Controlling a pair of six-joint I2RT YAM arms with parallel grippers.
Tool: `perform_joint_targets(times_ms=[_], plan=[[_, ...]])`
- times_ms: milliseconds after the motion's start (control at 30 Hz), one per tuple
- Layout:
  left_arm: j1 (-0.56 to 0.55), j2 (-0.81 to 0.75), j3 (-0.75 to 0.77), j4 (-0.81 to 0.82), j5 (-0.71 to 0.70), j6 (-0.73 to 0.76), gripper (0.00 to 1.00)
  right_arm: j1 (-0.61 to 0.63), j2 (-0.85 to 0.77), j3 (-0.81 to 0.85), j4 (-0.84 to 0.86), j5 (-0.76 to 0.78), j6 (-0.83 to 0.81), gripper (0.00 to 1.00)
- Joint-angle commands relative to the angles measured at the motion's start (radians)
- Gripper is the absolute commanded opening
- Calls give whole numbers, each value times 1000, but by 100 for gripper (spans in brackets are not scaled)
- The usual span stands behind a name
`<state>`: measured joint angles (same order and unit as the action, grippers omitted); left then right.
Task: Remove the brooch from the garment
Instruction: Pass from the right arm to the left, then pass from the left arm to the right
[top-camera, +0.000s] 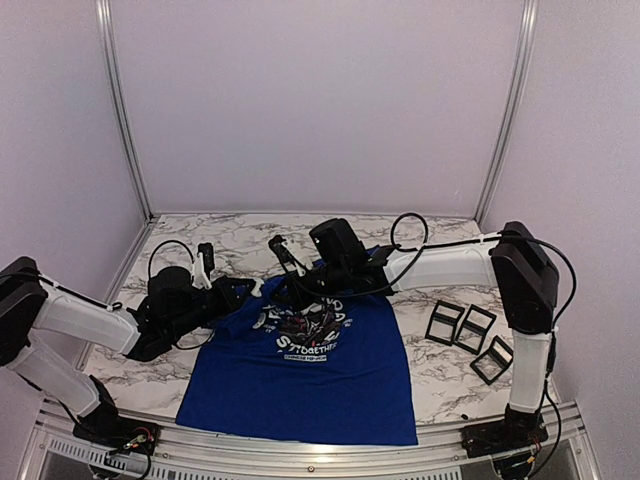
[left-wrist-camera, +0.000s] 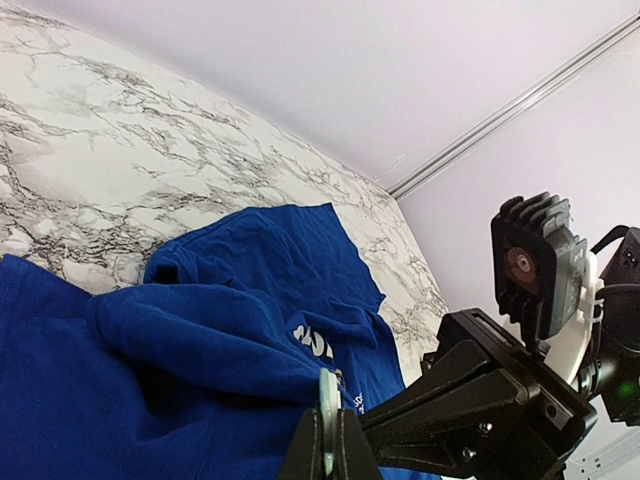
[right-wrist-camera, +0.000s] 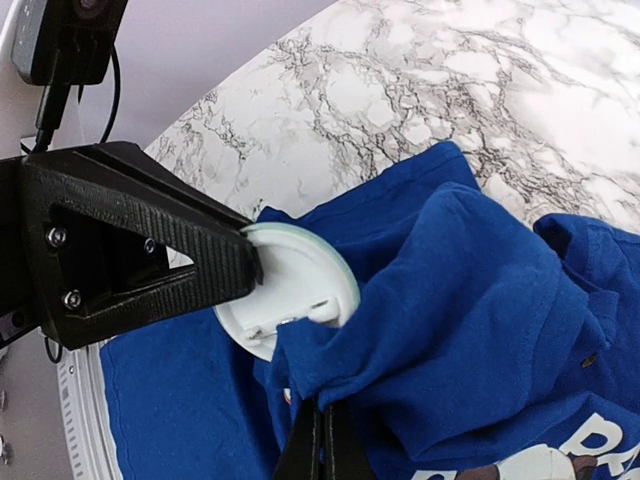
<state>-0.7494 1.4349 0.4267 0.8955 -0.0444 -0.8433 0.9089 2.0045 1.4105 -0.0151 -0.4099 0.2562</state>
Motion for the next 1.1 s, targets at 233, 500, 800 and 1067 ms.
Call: perform_joint_targets(times_ms=[233, 500, 800, 1067], plan=[[-28, 69, -5, 245, -146, 50, 0, 13, 8, 26, -30, -96, -35, 0], [-29, 71, -18, 275, -127, 48, 0, 4, 8, 24, -48, -19, -3, 0], [-33, 125, -23, 383, -66, -36, 0, -79, -72, -107, 191, -129, 186, 25], [-52, 208, -24, 513, -66, -95, 0, -125, -106, -222, 435, -223, 372, 53]])
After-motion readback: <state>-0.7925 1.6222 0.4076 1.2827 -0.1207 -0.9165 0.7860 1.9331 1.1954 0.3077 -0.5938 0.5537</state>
